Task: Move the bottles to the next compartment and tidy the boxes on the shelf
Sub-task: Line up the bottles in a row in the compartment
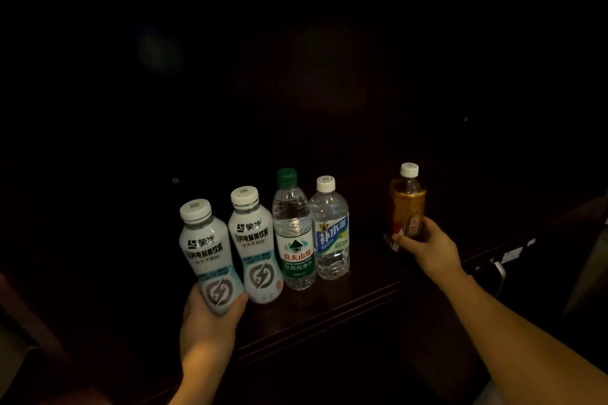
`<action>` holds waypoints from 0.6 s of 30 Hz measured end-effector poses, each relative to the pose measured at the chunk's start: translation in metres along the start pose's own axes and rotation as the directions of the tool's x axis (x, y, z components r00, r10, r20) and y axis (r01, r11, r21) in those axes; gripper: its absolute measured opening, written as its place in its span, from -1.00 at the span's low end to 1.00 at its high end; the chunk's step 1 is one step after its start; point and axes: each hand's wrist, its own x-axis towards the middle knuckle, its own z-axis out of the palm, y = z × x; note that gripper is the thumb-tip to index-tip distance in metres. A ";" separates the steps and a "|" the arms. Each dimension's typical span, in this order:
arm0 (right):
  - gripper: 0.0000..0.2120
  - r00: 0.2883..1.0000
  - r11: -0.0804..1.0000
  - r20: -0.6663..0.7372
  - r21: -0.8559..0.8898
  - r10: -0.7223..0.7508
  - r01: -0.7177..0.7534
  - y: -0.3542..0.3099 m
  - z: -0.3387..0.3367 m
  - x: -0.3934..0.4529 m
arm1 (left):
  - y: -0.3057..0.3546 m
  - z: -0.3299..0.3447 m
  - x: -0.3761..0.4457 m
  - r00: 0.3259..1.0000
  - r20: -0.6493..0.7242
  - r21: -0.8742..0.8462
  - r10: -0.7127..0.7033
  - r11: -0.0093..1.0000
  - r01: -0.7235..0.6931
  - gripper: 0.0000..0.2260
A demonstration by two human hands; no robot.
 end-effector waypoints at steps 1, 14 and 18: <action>-0.62 1.000 1.000 -0.017 -0.012 -0.021 0.021 0.000 0.002 -0.001 | 0.000 0.000 -0.001 1.000 -0.001 0.000 0.008 1.000 -0.008 -0.50; -0.45 0.984 0.995 0.148 0.007 -0.104 0.104 -0.021 0.051 -0.029 | 0.004 -0.001 -0.003 1.000 -0.005 0.036 0.023 0.999 -0.023 -0.50; -0.38 0.983 0.995 0.158 0.006 -0.095 0.095 -0.023 0.052 -0.032 | 0.005 -0.001 -0.004 0.999 -0.010 0.058 0.031 0.998 -0.030 -0.47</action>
